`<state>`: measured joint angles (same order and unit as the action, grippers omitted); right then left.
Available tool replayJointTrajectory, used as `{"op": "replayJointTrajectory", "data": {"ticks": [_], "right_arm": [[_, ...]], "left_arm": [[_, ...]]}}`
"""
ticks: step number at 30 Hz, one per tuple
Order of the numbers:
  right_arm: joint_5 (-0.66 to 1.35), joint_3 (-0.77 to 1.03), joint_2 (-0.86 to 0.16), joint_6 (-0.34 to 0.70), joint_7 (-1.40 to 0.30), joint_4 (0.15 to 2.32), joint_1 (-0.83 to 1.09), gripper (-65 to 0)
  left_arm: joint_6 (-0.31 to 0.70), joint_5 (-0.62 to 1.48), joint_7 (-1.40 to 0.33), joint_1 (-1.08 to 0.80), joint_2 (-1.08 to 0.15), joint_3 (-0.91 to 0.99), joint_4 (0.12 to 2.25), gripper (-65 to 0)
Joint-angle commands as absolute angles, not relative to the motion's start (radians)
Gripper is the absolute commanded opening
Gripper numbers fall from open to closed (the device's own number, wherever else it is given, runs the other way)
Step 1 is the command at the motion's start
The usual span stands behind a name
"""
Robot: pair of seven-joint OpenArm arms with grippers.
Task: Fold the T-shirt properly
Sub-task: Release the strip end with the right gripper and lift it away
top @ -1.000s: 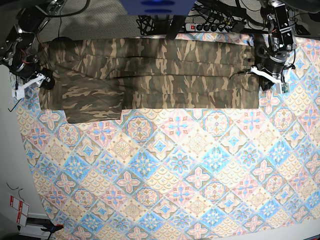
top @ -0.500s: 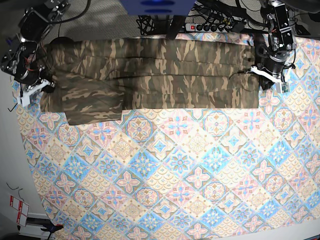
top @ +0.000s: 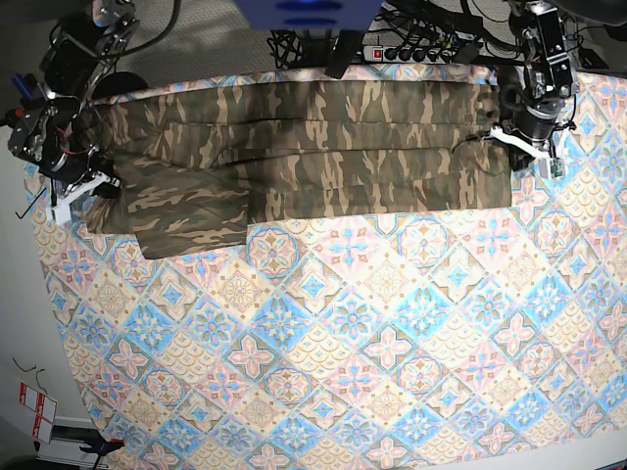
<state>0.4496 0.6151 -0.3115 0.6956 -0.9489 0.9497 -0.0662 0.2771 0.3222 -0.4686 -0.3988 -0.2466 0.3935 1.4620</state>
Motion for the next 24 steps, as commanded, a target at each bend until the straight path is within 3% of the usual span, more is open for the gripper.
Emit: {"op": "replayJointTrajectory", "data": {"ticks": [1,10,12,17,21,24], "right_arm": [[0.444,0.619,-0.332,0.698,-0.951,0.960,-0.077,-65.0],[0.444,0.621,-0.332,0.698,-0.957,0.969,-0.087,-63.4],[0.446,0.621,-0.332,0.698,-0.958,0.975,-0.082,-58.7],[0.446,0.625,-0.332,0.698,-0.958,1.061,-0.070,-39.1],[0.446,0.639,-0.332,0.698,-0.952,1.182,-0.033,-30.7],[0.446,0.656,-0.332,0.691,-0.957,1.314,0.001,-28.5]], "left_arm": [[0.277,0.329,-0.449,-0.398,-0.259,0.403,1.477,-65.0],[0.277,0.329,-0.455,-0.367,-0.255,0.401,1.463,-65.0],[0.277,0.329,-0.455,-0.366,-0.254,0.401,1.463,-65.0],[0.277,0.329,-0.455,-0.366,-0.254,0.401,1.463,-65.0],[0.277,0.329,-0.455,-0.366,-0.254,0.403,1.465,-65.0],[0.277,0.331,-0.455,-0.369,-0.257,0.404,1.468,-65.0]]}}
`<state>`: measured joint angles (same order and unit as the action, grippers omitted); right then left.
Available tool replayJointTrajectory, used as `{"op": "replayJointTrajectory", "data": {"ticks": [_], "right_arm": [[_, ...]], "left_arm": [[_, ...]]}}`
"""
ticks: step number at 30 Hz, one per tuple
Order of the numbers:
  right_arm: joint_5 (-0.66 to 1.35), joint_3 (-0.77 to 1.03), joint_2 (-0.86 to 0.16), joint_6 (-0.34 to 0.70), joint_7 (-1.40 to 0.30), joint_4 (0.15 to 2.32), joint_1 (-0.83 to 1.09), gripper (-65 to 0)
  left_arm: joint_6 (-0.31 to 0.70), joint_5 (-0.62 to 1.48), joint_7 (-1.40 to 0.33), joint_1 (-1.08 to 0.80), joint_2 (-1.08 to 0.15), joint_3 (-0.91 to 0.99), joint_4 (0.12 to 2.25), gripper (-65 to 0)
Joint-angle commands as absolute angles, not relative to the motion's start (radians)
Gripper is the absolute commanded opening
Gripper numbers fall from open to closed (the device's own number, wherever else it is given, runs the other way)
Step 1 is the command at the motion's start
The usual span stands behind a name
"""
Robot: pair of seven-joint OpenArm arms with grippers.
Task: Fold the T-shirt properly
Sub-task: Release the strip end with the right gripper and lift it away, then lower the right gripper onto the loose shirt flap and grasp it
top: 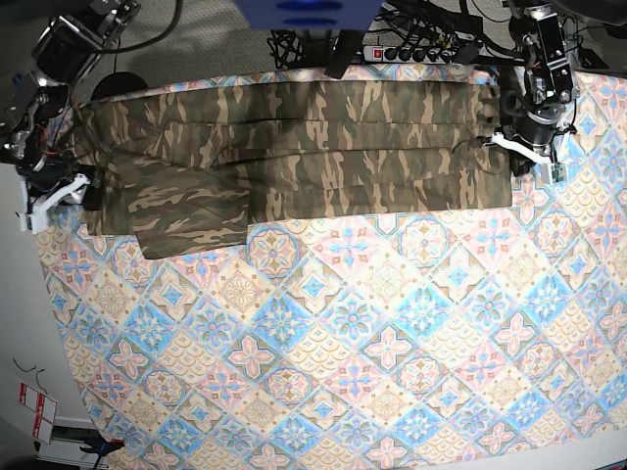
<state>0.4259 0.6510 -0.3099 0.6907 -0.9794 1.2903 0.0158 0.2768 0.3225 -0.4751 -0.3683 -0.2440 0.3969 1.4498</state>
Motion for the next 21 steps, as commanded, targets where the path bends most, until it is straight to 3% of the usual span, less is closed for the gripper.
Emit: {"op": "replayJointTrajectory", "data": {"ticks": [1,8,13,21], "right_arm": [[0.447,0.654,-0.331,0.679,-0.958,1.354,0.007,-28.3],[0.414,0.418,-0.318,0.661,-0.952,1.458,-0.038,-28.3],[0.252,0.320,-0.308,0.664,-0.947,1.334,-0.156,-28.3],[0.197,0.318,-0.275,0.665,-0.891,1.079,-0.294,-28.3]], "left_arm": [[0.277,0.331,-0.455,-0.371,-0.257,0.404,1.468,-65.0],[0.277,0.331,-0.455,-0.371,-0.259,0.404,1.468,-65.0],[0.277,0.329,-0.456,-0.371,-0.259,0.404,1.469,-65.0],[0.277,0.329,-0.456,-0.372,-0.272,0.404,1.465,-65.0]]}}
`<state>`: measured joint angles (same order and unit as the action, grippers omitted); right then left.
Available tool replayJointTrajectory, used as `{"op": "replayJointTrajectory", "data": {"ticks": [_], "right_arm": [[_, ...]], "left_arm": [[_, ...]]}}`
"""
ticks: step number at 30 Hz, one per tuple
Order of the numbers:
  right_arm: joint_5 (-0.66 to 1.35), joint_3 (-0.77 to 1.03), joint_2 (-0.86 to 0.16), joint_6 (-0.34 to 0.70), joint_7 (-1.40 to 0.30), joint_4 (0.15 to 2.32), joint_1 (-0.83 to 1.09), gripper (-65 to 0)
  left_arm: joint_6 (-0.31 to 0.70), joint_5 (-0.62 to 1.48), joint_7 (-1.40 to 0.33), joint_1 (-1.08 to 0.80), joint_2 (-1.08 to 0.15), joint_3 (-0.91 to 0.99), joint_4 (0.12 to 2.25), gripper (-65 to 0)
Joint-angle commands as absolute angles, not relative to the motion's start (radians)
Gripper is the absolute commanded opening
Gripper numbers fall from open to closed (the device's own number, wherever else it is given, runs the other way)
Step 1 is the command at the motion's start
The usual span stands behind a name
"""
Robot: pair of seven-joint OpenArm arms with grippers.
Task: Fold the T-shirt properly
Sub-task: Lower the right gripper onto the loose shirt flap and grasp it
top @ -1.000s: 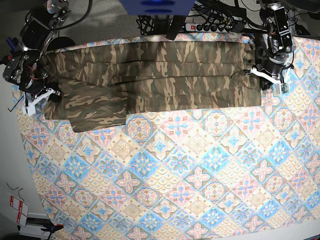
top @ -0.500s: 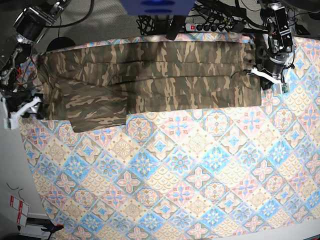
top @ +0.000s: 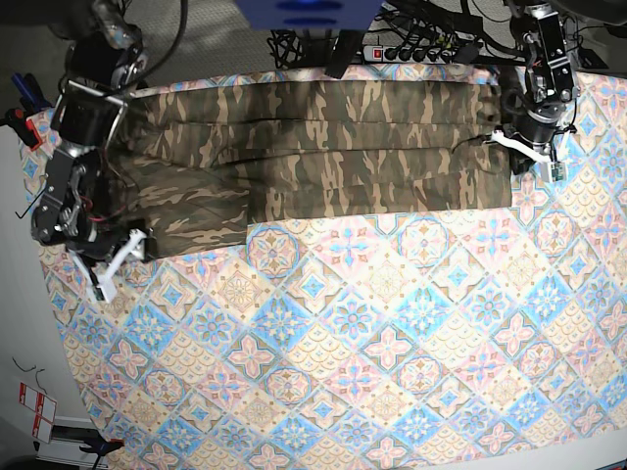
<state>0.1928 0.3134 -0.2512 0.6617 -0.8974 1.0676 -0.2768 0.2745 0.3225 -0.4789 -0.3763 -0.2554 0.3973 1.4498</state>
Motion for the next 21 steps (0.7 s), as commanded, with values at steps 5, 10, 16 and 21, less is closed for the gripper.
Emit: {"op": "replayJointTrajectory", "data": {"ticks": [5,10,16,21], "right_arm": [[0.194,0.318,-0.278,0.665,-0.848,0.947,-0.349,-28.3],[0.193,0.306,-0.282,0.665,-0.780,0.834,-0.380,-28.3],[0.193,0.219,-0.282,0.659,-0.746,0.782,-0.401,-28.3],[0.193,0.216,-0.282,0.659,-0.745,0.782,-0.400,-30.6]], "left_arm": [[0.277,0.329,-0.456,-0.372,-0.272,0.404,1.465,-65.0],[0.277,0.329,-0.456,-0.372,-0.272,0.404,1.463,-65.0],[0.277,0.329,-0.456,-0.372,-0.272,0.404,1.463,-65.0],[0.277,0.329,-0.456,-0.372,-0.271,0.404,1.463,-65.0]]}}
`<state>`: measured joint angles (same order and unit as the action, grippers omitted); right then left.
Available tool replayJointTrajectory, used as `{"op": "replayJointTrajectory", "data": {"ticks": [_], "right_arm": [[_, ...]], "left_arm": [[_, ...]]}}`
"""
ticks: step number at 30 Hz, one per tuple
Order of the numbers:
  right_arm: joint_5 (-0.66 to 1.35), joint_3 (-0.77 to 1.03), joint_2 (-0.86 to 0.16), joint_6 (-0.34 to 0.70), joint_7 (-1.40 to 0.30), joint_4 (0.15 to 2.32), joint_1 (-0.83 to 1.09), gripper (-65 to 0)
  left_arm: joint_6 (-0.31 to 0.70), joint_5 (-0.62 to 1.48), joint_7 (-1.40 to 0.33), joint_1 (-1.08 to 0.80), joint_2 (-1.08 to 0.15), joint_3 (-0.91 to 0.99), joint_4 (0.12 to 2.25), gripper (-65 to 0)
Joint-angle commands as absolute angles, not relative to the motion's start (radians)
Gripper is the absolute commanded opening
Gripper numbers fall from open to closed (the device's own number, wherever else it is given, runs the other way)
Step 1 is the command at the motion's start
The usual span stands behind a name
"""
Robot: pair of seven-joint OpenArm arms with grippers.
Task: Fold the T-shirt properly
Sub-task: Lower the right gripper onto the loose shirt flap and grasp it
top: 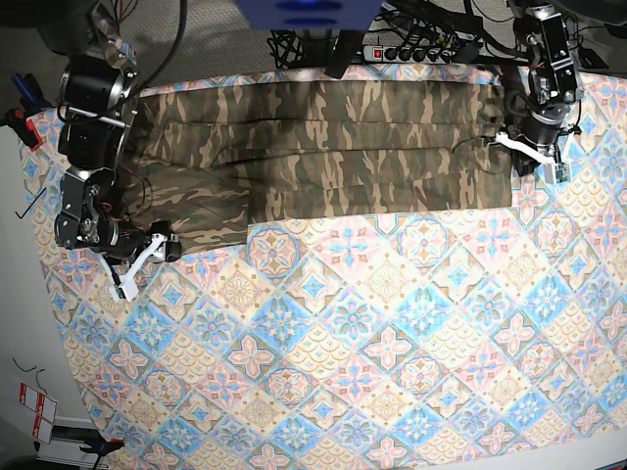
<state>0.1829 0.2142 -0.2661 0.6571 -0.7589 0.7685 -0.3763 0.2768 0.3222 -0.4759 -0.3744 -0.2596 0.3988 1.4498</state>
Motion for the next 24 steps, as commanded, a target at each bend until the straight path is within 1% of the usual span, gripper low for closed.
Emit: {"op": "replayJointTrajectory", "data": {"ticks": [1,2,5,7,9,12,14,17,24], "right_arm": [[0.193,0.216,-0.282,0.659,-0.746,0.782,-0.400,-32.9],[0.193,0.216,-0.282,0.659,-0.746,0.782,-0.400,-36.4],[0.193,0.217,-0.283,0.659,-0.751,0.782,-0.400,-49.4],[0.193,0.217,-0.283,0.659,-0.753,0.782,-0.400,-56.3],[0.193,0.220,-0.283,0.659,-0.751,0.783,-0.397,-60.5],[0.193,0.222,-0.283,0.659,-0.753,0.792,-0.397,-61.2],[0.194,0.222,-0.282,0.659,-0.754,0.792,-0.397,-64.8],[0.197,0.223,-0.282,0.661,-0.765,0.811,-0.395,-65.0],[0.200,0.225,-0.277,0.659,-0.900,1.063,-0.337,-65.0]], "left_arm": [[0.277,0.329,-0.456,-0.372,-0.271,0.404,1.463,-65.0],[0.277,0.329,-0.456,-0.372,-0.271,0.404,1.463,-65.0],[0.277,0.329,-0.456,-0.372,-0.271,0.401,1.463,-65.0],[0.277,0.329,-0.456,-0.372,-0.271,0.400,1.463,-65.0],[0.277,0.329,-0.456,-0.372,-0.269,0.400,1.463,-65.0],[0.277,0.329,-0.456,-0.372,-0.269,0.400,1.463,-65.0],[0.277,0.329,-0.456,-0.372,-0.269,0.400,1.463,-65.0],[0.277,0.328,-0.456,-0.372,-0.269,0.400,1.463,-65.0],[0.277,0.328,-0.456,-0.372,-0.269,0.400,1.463,-65.0]]}}
